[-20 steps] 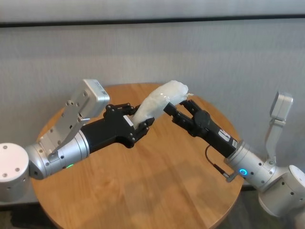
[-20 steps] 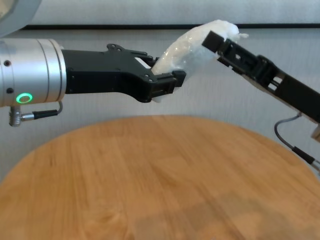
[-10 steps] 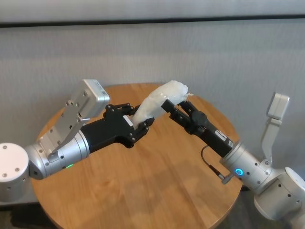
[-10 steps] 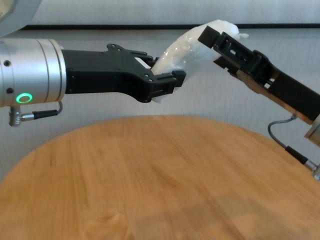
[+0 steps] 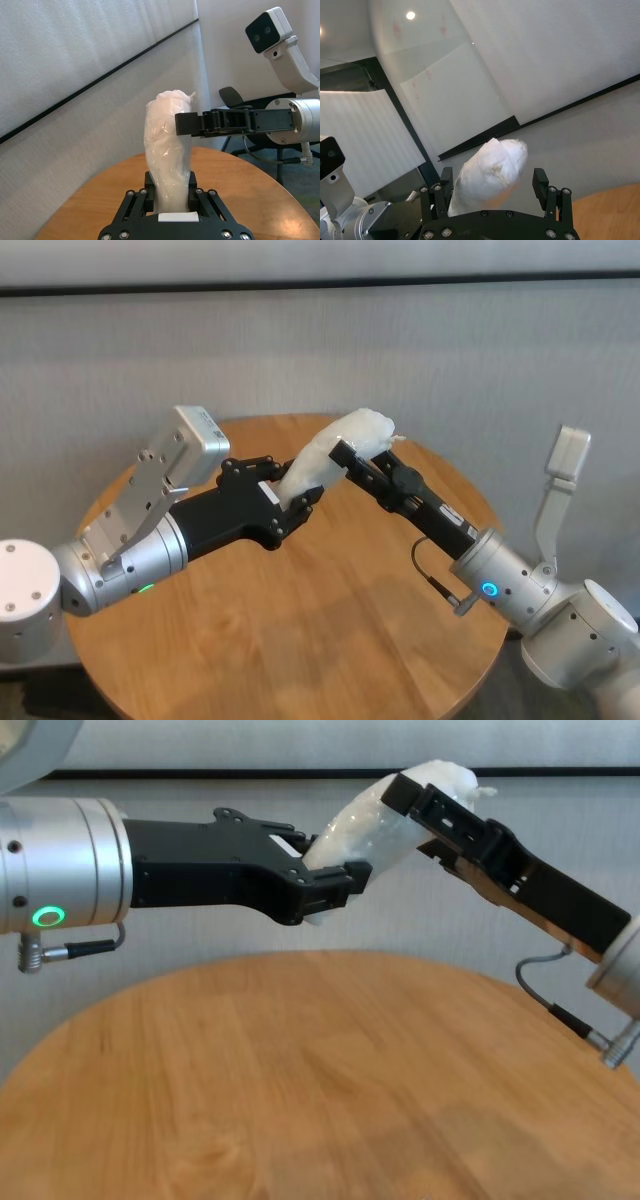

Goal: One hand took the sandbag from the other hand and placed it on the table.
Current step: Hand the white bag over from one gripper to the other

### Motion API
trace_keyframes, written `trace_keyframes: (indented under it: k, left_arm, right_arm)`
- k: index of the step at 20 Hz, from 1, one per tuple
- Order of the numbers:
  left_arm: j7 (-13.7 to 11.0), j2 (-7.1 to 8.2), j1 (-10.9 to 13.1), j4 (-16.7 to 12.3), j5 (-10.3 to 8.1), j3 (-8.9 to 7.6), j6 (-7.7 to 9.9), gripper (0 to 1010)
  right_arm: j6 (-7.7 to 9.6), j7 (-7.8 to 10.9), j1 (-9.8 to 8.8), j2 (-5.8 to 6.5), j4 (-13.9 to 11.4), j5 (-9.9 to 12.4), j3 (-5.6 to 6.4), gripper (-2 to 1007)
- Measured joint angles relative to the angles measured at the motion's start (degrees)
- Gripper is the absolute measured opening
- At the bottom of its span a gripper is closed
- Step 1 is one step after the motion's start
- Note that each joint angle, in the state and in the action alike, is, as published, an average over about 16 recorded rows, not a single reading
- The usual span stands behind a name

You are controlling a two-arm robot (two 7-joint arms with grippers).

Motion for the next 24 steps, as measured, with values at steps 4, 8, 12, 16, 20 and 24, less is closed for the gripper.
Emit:
trace_keyframes:
  k: [4, 8, 12, 16, 20, 24]
  left_arm:
    - [0.0, 0.0, 0.0, 0.0, 0.0, 0.0, 0.0, 384]
    - [0.0, 0.0, 0.0, 0.0, 0.0, 0.0, 0.0, 384]
    - [0.0, 0.0, 0.0, 0.0, 0.0, 0.0, 0.0, 384]
    - [0.0, 0.0, 0.0, 0.0, 0.0, 0.0, 0.0, 384]
    - [0.0, 0.0, 0.0, 0.0, 0.0, 0.0, 0.0, 384]
    - [0.0, 0.0, 0.0, 0.0, 0.0, 0.0, 0.0, 384]
  right_arm:
    - [0.33, 0.25, 1.12, -0.53, 1.2, 0.3, -0.53, 1001]
    - [0.62, 0.5, 2.06, -1.01, 2.1, 0.5, -1.05, 1001]
    - [0.79, 0.6, 2.67, -1.36, 2.7, 0.5, -1.49, 1001]
    - [0.8, 0.58, 3.02, -1.59, 3.1, 0.4, -1.76, 1001]
    - [0.73, 0.58, 3.2, -1.71, 3.3, 0.4, -1.91, 998]
    - [0.68, 0.58, 3.23, -1.73, 3.4, 0.3, -1.93, 975]
